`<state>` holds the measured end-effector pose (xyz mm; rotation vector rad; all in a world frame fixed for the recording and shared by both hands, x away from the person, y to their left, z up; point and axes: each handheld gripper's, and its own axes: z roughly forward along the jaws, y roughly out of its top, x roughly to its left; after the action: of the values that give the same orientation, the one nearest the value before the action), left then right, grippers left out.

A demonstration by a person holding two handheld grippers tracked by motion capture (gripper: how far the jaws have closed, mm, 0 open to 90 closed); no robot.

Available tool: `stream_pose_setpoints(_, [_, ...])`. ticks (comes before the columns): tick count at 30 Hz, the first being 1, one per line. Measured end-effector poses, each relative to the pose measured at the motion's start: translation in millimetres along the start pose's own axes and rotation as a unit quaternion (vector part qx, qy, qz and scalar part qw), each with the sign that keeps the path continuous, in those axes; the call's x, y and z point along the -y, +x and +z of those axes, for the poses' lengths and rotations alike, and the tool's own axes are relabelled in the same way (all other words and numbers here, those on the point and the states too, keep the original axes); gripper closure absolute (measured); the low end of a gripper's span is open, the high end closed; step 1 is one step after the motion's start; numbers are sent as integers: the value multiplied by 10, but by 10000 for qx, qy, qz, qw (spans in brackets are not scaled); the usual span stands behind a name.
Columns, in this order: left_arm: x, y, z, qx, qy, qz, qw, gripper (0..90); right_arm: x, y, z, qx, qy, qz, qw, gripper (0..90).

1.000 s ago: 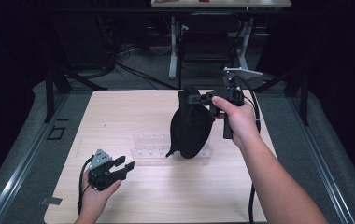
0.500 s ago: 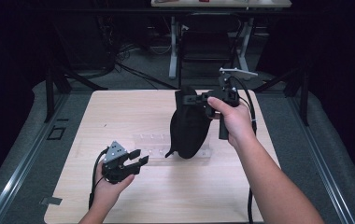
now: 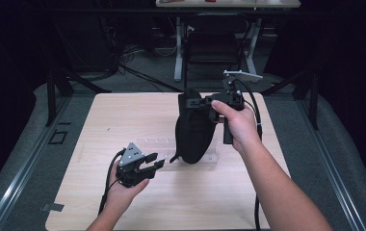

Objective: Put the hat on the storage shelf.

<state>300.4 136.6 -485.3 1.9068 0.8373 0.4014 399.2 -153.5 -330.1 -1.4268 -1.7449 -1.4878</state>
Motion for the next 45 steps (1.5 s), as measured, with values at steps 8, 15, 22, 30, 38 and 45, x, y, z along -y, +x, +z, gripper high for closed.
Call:
stream_pose_setpoints(8, [-80, -133, 106, 57, 65, 237, 9997, 683, 2, 5, 18, -18, -14, 1, 10000, 875])
stream_pose_setpoints(15, [-92, -163, 126, 92, 43, 242, 9997, 738, 3, 5, 26, -21, -29, -8, 10000, 874])
stream_pose_setpoints(22, [-140, -216, 92, 216, -27, 301, 9993, 730, 4, 5, 30, -40, -31, -1, 10000, 874])
stream_pose_setpoints(30, [-193, -272, 171, 147, 6, 357, 9993, 726, 12, 25, 71, -58, -38, -4, 10000, 874])
stream_pose_setpoints(38, [-190, -297, 235, -17, 72, 547, 9985, 782, 14, 21, 79, -81, -63, 7, 9999, 871])
stream_pose_setpoints(45, [-177, -331, 226, -162, 145, 890, 9958, 810, 25, 20, 80, -100, -26, -22, 9999, 867])
